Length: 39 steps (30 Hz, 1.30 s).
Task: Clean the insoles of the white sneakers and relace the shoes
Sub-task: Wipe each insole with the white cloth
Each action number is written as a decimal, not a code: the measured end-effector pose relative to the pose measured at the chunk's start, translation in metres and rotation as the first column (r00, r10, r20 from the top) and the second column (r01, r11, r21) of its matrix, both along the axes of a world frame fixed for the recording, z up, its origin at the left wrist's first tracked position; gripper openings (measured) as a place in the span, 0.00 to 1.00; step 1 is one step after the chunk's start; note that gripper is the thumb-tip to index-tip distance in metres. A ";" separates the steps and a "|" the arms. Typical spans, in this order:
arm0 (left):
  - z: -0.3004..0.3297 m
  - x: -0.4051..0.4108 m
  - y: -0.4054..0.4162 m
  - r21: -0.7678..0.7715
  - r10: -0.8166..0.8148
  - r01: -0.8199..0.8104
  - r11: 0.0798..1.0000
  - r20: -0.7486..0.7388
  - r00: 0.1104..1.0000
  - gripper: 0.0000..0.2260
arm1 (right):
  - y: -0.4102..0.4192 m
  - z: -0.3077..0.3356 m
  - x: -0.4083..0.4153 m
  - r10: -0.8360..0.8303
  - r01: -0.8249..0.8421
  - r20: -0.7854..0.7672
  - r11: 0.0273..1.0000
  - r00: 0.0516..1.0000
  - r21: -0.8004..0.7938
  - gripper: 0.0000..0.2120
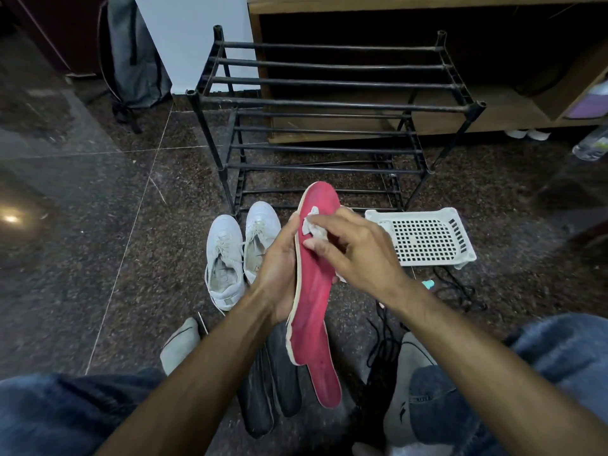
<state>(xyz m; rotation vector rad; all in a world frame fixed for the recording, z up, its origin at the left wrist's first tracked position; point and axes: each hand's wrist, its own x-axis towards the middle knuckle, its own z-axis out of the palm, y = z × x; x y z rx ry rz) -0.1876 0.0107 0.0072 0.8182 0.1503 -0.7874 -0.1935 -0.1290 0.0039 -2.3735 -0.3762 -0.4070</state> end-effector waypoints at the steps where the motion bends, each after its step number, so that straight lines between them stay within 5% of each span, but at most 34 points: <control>1: 0.000 -0.002 -0.001 0.006 -0.012 0.012 1.000 0.006 1.000 0.25 | 0.002 -0.002 -0.001 -0.016 0.016 0.006 1.000 1.000 -0.005 0.16; 9: -0.012 -0.016 -0.008 0.243 -0.161 0.133 0.961 0.101 0.982 0.28 | -0.031 0.011 0.022 -0.347 0.343 0.106 0.938 0.932 0.055 0.08; 16: -0.005 -0.009 -0.002 0.001 -0.062 0.063 0.998 -0.058 0.996 0.26 | 0.006 -0.003 -0.008 0.081 -0.079 -0.034 0.996 0.996 0.041 0.08; 19: -0.013 -0.008 0.002 0.113 -0.068 0.064 0.992 0.030 0.997 0.26 | -0.005 0.003 0.004 -0.079 0.080 0.031 0.996 0.996 -0.040 0.06; 23: -0.014 -0.011 -0.002 0.146 -0.094 0.088 0.985 0.041 0.995 0.27 | -0.014 0.004 0.010 -0.299 0.297 0.024 0.953 0.954 0.059 0.06; 26: -0.011 -0.009 -0.001 0.050 -0.085 0.086 0.995 -0.015 0.996 0.28 | 0.003 0.000 -0.007 -0.028 0.041 -0.079 0.984 0.997 0.173 0.05; 28: -0.006 -0.008 0.001 -0.030 -0.100 0.098 0.995 -0.085 0.991 0.30 | 0.010 0.000 -0.014 0.101 -0.091 -0.093 0.990 0.991 0.112 0.06; 32: -0.013 -0.008 0.000 0.100 -0.103 0.103 0.990 -0.007 0.995 0.28 | -0.005 0.005 0.003 -0.113 0.121 0.065 0.985 0.991 -0.125 0.06; 35: -0.019 -0.012 -0.004 0.154 -0.152 0.146 0.977 0.027 0.988 0.30 | -0.017 0.006 0.013 -0.267 0.270 0.053 0.961 0.962 -0.055 0.05; 39: -0.009 -0.009 -0.001 0.067 -0.105 0.107 0.992 -0.032 0.994 0.26 | 0.000 0.005 -0.006 0.054 -0.028 -0.140 0.984 0.989 0.178 0.06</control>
